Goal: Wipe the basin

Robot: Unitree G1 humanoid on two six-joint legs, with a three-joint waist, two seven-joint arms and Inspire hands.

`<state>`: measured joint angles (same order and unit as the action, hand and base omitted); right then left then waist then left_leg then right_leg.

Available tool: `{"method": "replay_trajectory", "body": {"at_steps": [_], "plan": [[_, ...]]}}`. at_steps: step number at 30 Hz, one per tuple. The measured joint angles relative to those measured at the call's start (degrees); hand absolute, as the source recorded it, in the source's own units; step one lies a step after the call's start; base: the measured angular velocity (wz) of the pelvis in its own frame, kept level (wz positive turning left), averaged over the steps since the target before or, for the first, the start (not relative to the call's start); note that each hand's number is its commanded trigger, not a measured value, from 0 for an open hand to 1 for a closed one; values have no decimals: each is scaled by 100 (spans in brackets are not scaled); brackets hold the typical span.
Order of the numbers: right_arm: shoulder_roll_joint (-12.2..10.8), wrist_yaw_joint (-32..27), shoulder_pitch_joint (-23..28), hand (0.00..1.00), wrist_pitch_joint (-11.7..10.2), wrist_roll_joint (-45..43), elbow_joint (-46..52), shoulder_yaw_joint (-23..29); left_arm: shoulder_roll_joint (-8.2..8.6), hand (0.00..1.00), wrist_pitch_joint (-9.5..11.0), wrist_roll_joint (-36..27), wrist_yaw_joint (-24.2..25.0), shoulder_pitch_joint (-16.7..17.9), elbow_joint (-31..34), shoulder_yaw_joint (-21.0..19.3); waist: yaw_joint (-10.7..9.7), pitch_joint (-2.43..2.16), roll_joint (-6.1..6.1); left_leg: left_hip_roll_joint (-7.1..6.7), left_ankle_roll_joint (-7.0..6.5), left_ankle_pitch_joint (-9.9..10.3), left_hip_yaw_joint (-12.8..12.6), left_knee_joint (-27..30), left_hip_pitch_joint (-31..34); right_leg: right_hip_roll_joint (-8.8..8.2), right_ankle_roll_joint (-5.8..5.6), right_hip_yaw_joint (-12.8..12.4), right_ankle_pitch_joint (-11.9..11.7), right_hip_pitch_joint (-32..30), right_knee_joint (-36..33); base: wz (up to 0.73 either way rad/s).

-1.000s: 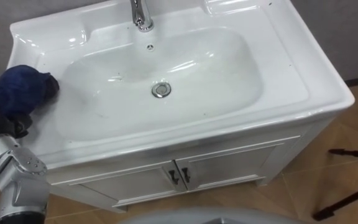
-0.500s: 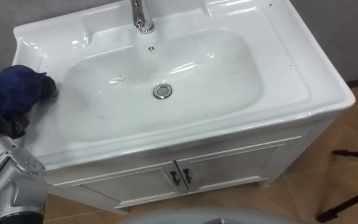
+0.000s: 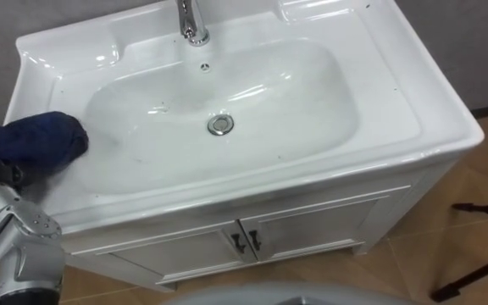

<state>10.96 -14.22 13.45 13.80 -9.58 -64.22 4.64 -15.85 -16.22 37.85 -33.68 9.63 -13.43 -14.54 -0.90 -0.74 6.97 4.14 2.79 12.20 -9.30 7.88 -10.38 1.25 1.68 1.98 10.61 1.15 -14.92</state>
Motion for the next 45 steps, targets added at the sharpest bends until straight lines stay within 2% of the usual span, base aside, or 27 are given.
{"method": "replay_trajectory", "body": {"at_steps": [20, 24, 29, 32, 34, 40, 45], "plan": [[-15, 33, -3, 0, -2, 7, -1, 0, 0, 0, 3, -31, 47, -2, 23, -2, -12, 25, 11, -13, -2, -1, 6, 3, 28, -10, -17, -14, 22, -3, 7, 0], [-23, 61, -22, 0, -3, 18, -1, -5, 1, 0, 12, -810, 74, -1, 449, -2, 18, 50, -41, -23, -2, -1, 25, 68, 56, -23, -22, 4, 29, -3, 13, 2], [-24, -30, -136, 0, -59, 54, -6, -70, 5, 0, 78, -2702, 75, -1, 526, -2, 16, 48, -70, -26, -2, -1, 14, 96, 70, -28, -24, -7, 29, -6, 16, 0], [-28, -74, -170, 0, -63, 45, -12, -105, 5, 0, 92, -3387, 94, 1, 608, -2, 39, 49, -92, -26, -1, -1, 21, 101, 74, -27, -24, -11, 30, -5, 15, 0], [-41, -77, -169, 0, -94, 28, -12, -100, 5, 0, 126, -4039, 219, 36, 933, -2, 71, 53, -137, -26, -1, -1, 22, 101, 78, -26, -24, -3, 30, -3, 19, 0], [-134, -102, -155, 0, -226, 30, -11, -97, 6, 0, 462, -4900, 353, 36, 1332, -3, 125, 56, -165, -26, -1, -1, 22, 102, 70, -26, -24, 14, 29, -1, 26, 0], [-163, -103, -150, 0, -296, 26, -11, -98, 6, 0, 544, -5211, 447, 36, 1344, -80, 130, 52, -158, -26, -1, -1, 22, 103, 66, -25, -24, 15, 28, -3, 21, 0]]}}
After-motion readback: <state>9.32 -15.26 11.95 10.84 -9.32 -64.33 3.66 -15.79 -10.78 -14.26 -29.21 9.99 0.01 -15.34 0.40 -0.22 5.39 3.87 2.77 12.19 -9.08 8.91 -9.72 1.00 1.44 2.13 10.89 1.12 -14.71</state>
